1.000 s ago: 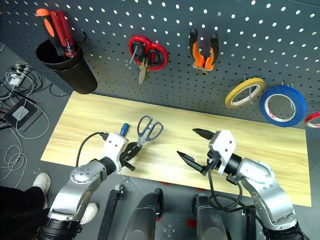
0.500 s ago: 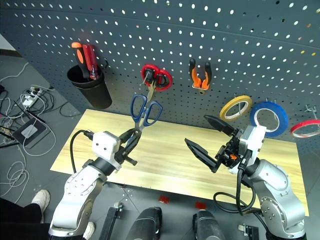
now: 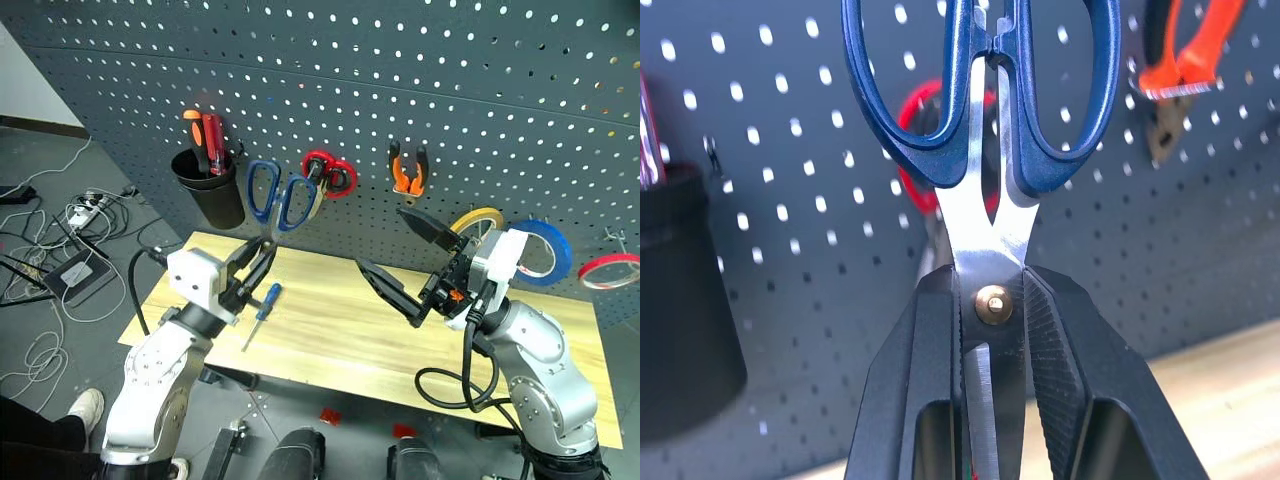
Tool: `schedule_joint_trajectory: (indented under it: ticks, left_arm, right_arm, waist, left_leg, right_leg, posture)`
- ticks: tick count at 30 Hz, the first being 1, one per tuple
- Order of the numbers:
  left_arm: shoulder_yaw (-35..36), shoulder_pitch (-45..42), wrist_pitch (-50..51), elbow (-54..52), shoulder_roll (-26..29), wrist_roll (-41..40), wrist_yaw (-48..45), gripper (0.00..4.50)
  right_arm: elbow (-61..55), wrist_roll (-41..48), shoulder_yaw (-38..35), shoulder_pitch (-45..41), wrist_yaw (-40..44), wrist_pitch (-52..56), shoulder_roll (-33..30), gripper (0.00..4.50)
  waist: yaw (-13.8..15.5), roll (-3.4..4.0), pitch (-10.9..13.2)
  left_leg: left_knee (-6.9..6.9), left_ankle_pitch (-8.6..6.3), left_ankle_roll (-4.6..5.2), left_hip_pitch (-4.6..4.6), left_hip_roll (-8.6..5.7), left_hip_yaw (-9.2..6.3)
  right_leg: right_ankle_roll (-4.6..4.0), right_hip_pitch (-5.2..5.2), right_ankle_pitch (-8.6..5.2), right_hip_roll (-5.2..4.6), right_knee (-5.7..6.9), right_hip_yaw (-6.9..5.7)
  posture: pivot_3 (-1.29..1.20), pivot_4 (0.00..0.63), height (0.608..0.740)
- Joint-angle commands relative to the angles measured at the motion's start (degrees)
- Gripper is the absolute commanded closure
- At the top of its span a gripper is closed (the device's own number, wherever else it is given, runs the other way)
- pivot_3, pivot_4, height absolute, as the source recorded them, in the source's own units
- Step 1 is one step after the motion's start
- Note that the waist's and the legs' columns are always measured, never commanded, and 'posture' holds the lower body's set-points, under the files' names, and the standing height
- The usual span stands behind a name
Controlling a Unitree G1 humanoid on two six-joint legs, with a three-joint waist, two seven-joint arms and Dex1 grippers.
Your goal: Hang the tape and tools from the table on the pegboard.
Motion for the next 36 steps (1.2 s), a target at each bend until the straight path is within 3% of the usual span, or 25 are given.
schedule_joint_trajectory:
  ticks: [1, 32, 36]
  left_arm:
    - [-0.1, -3.1, 0.5, 1.7, 0.2, -1.8, -1.8, 3.9]
    - [-3.0, -7.9, 8.2, 8.3, -0.5, -1.0, -1.8, 3.9]
    - [-2.1, -8.3, 7.8, 8.4, -1.1, -1.2, -1.5, 2.67]
  right_arm:
    - [-0.4, -0.7, -0.5, -0.9, -1.2, -1.2, 0.3, 0.0]
    - [-0.6, -4.3, -0.4, 2.2, -3.8, -2.7, 0.5, 0.0]
    - [-0.5, -4.7, -0.1, 2.7, -3.8, -3.1, 0.9, 0.0]
  waist:
    - [0.0, -0.01, -0.1]
    - [-1.6, 0.21, -0.8]
    - [-1.7, 0.21, -0.8]
  left_leg:
    - [0.0, 0.0, 0.0, 0.0, 0.0, 0.0]
    - [0.1, -0.01, 0.02, 0.06, -0.14, -0.2]
    - [0.1, -0.01, 0.02, 0.09, -0.14, -0.2]
  right_leg:
    - [0.0, 0.01, 0.0, 0.01, 0.0, 0.0]
    - [0.0, 0.1, 0.0, 0.07, 0.61, 0.01]
    - [0.0, 0.1, 0.0, 0.07, 0.7, 0.02]
  posture:
    - [0.03, 0.122, 0.74]
    - [-0.02, 0.152, 0.74]
    - [-0.02, 0.155, 0.74]
